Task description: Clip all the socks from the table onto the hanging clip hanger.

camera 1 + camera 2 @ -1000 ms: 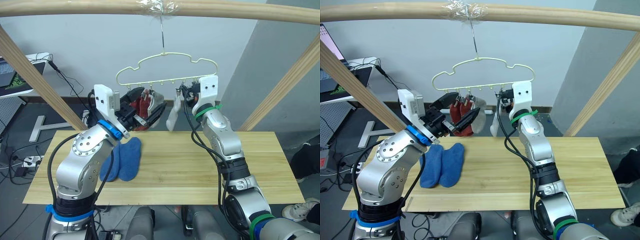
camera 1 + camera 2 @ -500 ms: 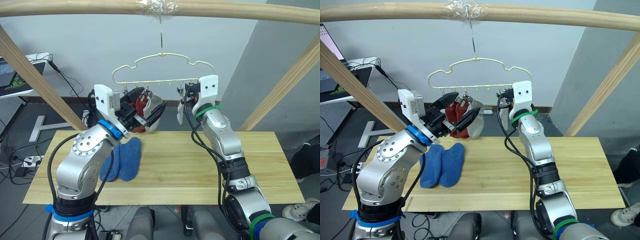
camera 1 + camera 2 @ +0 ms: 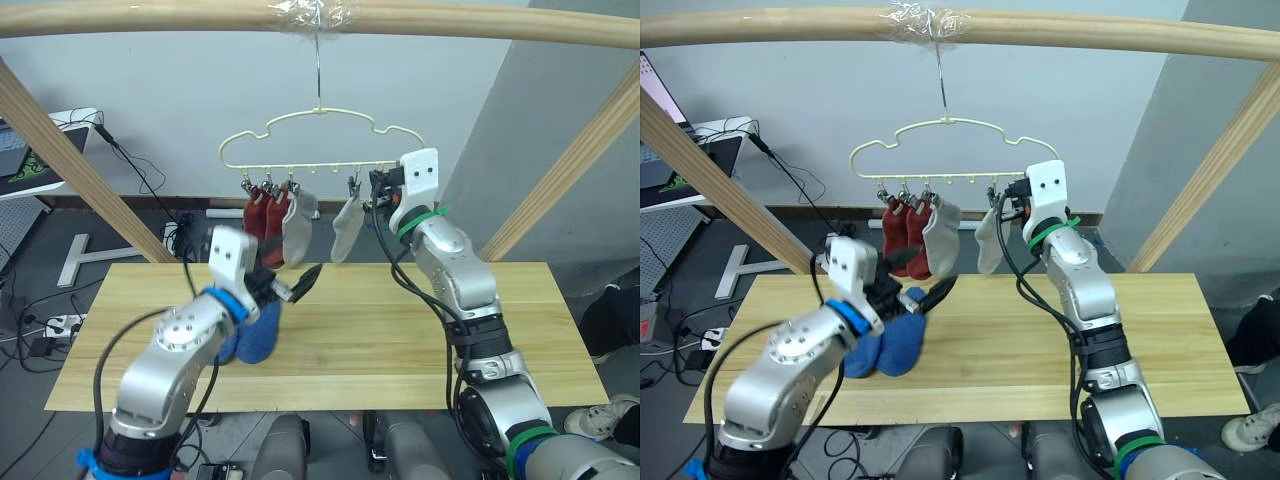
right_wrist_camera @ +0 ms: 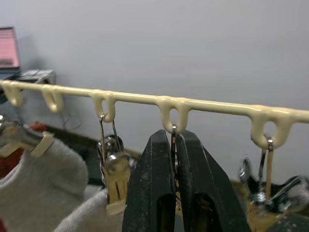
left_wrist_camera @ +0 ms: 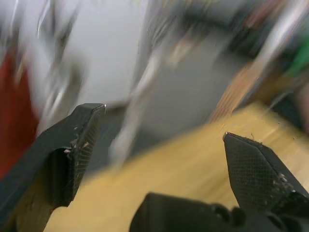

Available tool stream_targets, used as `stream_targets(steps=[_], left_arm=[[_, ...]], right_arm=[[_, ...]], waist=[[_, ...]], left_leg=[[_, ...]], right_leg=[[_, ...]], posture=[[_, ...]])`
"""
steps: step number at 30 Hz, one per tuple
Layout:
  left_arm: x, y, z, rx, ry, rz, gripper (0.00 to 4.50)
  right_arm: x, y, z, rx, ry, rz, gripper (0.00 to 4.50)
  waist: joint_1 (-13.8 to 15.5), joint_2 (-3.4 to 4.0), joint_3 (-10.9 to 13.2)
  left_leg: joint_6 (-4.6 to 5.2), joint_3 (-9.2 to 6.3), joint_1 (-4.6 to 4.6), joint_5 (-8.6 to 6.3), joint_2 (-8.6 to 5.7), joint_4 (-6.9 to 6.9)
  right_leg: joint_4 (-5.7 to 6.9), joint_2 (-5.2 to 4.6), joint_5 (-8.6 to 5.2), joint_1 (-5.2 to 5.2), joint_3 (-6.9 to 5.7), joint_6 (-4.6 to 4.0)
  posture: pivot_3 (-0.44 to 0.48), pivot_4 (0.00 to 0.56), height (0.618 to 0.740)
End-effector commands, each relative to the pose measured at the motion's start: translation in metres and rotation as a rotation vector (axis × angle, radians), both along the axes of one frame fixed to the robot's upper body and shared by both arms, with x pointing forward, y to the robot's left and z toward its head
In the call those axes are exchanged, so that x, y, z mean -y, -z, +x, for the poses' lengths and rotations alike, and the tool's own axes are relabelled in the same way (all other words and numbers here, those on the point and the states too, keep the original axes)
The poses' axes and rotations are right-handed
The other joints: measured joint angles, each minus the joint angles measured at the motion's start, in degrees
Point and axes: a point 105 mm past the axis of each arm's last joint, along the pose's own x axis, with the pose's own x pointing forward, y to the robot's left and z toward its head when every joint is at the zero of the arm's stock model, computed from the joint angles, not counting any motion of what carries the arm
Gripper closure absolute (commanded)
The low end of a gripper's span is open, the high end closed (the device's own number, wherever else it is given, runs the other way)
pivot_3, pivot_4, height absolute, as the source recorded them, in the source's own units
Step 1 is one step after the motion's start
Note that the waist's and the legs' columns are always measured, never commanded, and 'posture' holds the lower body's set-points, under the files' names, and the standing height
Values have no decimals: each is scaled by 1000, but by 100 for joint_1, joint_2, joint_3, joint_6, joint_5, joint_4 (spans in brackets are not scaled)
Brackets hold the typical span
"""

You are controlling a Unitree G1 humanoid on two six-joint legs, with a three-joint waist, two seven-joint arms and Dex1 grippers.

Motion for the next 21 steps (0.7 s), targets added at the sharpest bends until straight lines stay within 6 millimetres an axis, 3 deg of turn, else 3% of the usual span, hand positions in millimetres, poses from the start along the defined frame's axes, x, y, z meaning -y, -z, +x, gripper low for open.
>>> stream_targets(steps=[1, 5, 10, 16, 21], left_arm=[[-20, 32, 6, -44, -114, 71, 0], [-24, 48, 10, -73, -134, 87, 0], [-36, 83, 31, -120, -211, 124, 0], [-46, 107, 42, -177, -223, 181, 0], [-54, 116, 49, -182, -233, 208, 0]], right_arm=[[-3, -12, -10, -2, -54, 27, 4488], [0, -13, -11, -24, -53, 33, 4488], [8, -13, -13, -47, -19, 51, 4488], [12, -15, -14, -56, -2, 51, 4488], [15, -14, -16, -64, 7, 46, 4488]], waist=[[11, -2, 2], [41, -2, 2], [28, -2, 1], [21, -2, 1], [13, -3, 1]], left_leg=[[0, -10, -7, 0, 1, 5], [2, -16, -14, 2, -2, 7], [3, -7, -11, 2, -7, 9], [4, -11, -13, 2, -3, 5], [4, -10, -12, 2, -4, 7]], right_leg=[[0, 1, 0, -2, -8, 0], [0, 0, 1, -3, -13, -1], [-2, -4, 1, 0, -8, 0], [-1, -3, 2, -3, -13, -2], [0, -6, 2, -1, -13, -2]], posture=[[69, 236, 740], [59, 236, 740], [50, 235, 740], [39, 234, 740], [14, 234, 740]])
